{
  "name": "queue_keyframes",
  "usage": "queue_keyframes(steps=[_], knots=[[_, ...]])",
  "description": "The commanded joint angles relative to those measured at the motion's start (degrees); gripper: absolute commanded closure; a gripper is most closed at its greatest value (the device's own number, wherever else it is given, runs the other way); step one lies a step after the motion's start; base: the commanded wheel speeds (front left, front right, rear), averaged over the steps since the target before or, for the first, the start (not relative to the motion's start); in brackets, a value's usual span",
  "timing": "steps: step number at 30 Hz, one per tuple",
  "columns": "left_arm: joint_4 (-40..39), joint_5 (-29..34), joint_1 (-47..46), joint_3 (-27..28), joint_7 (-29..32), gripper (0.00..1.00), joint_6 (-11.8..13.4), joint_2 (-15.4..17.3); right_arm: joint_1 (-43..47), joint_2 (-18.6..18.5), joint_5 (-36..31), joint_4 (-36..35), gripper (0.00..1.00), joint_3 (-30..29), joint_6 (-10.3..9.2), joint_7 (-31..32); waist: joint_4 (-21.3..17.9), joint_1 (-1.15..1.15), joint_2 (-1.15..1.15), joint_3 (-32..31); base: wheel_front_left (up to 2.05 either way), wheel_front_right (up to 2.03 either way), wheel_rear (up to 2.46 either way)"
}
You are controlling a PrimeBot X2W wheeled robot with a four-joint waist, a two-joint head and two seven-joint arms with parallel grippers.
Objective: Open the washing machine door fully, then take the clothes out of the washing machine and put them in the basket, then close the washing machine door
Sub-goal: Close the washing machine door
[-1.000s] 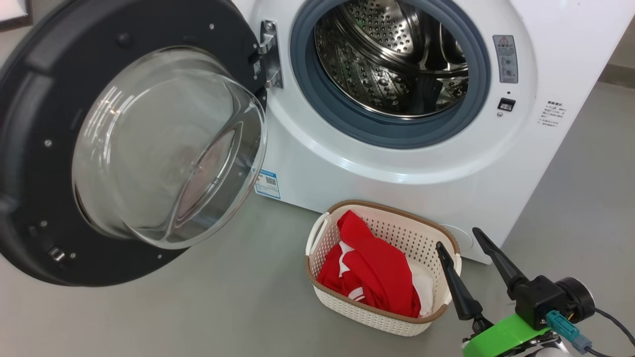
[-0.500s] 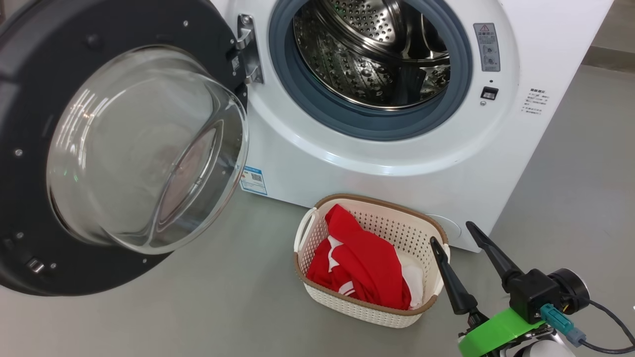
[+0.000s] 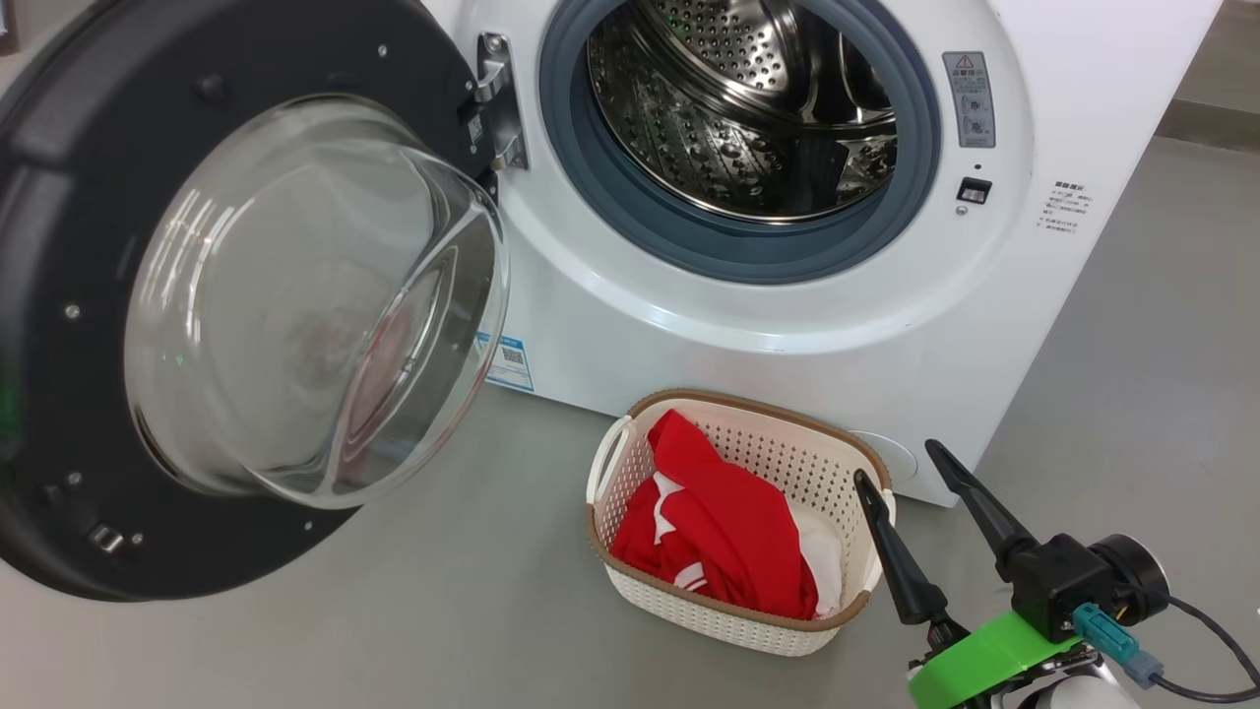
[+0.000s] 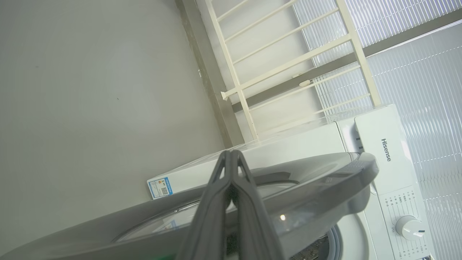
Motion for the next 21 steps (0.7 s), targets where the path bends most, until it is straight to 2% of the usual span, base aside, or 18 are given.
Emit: queue_keyframes(steps=[1, 6, 13, 17, 21], knots=[[-1.43, -0.61, 1.64, 0.41, 1.28, 1.0, -0.72, 0.8, -1.16, 0.06, 0.96, -1.4, 0.0, 0.9, 0.36, -0.36, 0.04, 0.0, 0.0, -0.04, 0.0, 0.0, 0.0], [-4.71, -2.91, 4.54, 1.68, 3.3, 1.0, -2.69, -0.42, -0.83, 0.48, 2.32, -1.57, 0.0, 1.08, 0.36, -0.36, -0.09, 0.0, 0.0, -0.32, 0.0, 0.0, 0.0], [-12.3, -5.46, 9.38, 2.67, 6.82, 1.0, -2.9, -3.66, -0.35, 0.77, 3.07, -1.3, 0.0, 1.33, 0.36, -0.36, -0.13, 0.0, 0.0, -0.88, 0.0, 0.0, 0.0], [-18.38, -7.23, 12.72, 3.48, 8.76, 1.0, -1.83, -6.46, -0.04, 0.91, 3.42, -1.25, 0.0, 1.48, 0.36, -0.36, -0.35, 0.0, 0.0, -1.27, 0.0, 0.0, 0.0], [-25.63, -9.79, 15.75, 4.64, 11.15, 1.0, 0.26, -9.78, 0.15, 1.05, 3.7, -1.3, 0.0, 1.84, 0.36, -0.36, -0.74, 0.0, 0.0, -1.43, 0.0, 0.0, 0.0]])
